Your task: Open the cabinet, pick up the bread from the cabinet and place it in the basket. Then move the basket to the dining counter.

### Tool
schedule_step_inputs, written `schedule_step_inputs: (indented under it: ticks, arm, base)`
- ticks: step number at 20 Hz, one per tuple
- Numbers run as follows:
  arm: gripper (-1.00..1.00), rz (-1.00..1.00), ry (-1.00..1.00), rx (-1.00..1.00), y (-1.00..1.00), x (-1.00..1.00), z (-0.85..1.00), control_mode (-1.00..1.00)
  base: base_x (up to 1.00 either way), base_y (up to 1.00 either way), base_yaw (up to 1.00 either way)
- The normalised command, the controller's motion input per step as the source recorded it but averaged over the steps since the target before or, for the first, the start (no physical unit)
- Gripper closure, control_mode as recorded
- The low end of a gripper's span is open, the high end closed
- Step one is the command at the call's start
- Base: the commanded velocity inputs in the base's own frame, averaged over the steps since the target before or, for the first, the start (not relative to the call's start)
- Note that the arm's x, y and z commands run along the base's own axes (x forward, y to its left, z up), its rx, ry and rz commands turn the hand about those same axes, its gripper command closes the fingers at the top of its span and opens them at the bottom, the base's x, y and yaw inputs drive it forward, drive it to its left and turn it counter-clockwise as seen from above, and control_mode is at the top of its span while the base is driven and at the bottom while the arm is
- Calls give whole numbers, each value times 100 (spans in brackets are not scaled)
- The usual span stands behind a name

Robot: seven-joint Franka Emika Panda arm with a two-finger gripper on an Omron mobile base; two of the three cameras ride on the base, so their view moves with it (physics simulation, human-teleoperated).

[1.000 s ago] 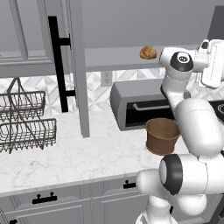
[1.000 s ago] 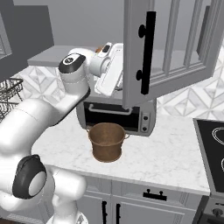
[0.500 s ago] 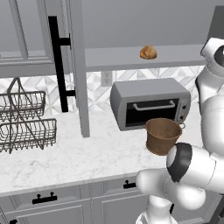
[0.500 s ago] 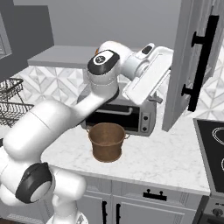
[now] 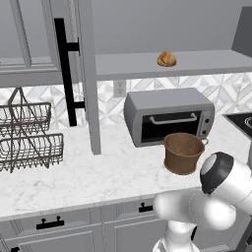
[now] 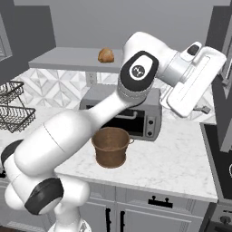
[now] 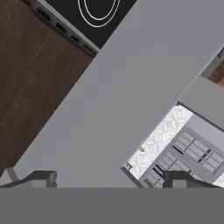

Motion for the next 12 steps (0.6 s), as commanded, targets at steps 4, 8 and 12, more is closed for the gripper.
schedule_step_inputs:
  ticks: [4,8,12]
  arm:
    - [-100,3,0,1,13,-3,0,-100]
    - [-100,0,0,0,95,0,-3,-100]
    - [-100,0,-1,0,100,0,-15,-100]
  base:
    - [0,0,0]
    - [0,0,0]
    - [0,0,0]
